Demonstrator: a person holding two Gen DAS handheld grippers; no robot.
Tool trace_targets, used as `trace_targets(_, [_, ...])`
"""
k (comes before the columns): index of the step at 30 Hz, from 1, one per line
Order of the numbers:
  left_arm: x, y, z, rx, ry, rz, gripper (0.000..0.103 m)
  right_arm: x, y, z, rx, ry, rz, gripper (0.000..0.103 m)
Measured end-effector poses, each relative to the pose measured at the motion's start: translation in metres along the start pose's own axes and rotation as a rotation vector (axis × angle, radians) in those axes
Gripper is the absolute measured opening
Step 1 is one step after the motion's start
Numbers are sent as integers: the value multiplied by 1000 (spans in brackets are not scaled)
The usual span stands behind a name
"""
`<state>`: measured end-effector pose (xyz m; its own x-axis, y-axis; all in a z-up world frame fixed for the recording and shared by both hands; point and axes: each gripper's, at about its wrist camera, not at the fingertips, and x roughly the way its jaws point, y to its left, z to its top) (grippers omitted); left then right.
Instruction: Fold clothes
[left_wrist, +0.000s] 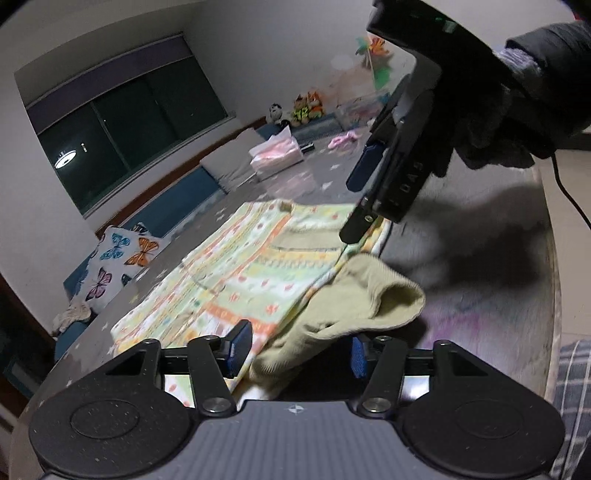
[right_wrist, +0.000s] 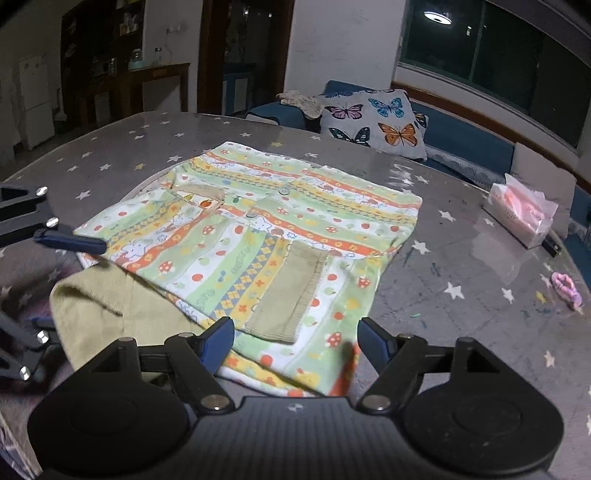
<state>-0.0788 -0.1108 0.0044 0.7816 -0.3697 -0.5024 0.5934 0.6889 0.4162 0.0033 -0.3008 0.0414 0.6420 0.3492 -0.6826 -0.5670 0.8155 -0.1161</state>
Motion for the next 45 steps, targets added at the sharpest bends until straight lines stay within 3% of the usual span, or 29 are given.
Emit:
trace_targets(2, [4,10,4,-54,-3,-30,25,-5,1,0,-28,-4,11,77])
trace_targets(4, [8,24,9,-129,6,-49,10,-11,4,-1,-57,-9,26,77])
trace_targets(9, [17,62,22,-285,11,-47,8,-17,18,0,-138,-33,87,77])
trace_targets(14, [24,75,29,-312,19,-57,8,-3,35,5,-193,-52,117,73])
trace_targets(17, [26,77,29,-322,27,-59,8,10,44,10,-211,-52,129,51])
trace_targets(19, [24,78,26,-330,30,-64,9,18,43,15,-189,-33,138,27])
trace_targets(22, [13,76,20,-326,24,-50,14,21,36,23,-129,-21,162,20])
trace_targets(24, [2,75,12,-324,18,-33,27,19,31,29,-94,-24,171,16])
trace_targets(26, [-9,72,2,-319,16,-6,47,16,27,34,-62,-28,179,15])
trace_targets(33, [-24,53,-22,-226,41,79,49,10,22,49,-10,-48,182,14])
trace_targets(39, [-7,46,-30,-120,75,137,50,9,20,56,6,-58,170,13])
trace_targets(40, [-5,47,-32,-103,80,147,46,8,21,56,4,-60,167,13])
trace_targets(41, [-4,47,-33,-87,84,154,33,8,22,56,0,-62,163,13])
trace_targets(44, [-7,52,-37,-66,86,156,12,6,24,53,-5,-76,151,10])
trace_targets(45, [-9,54,-38,-62,84,155,10,4,26,51,-6,-82,147,10])
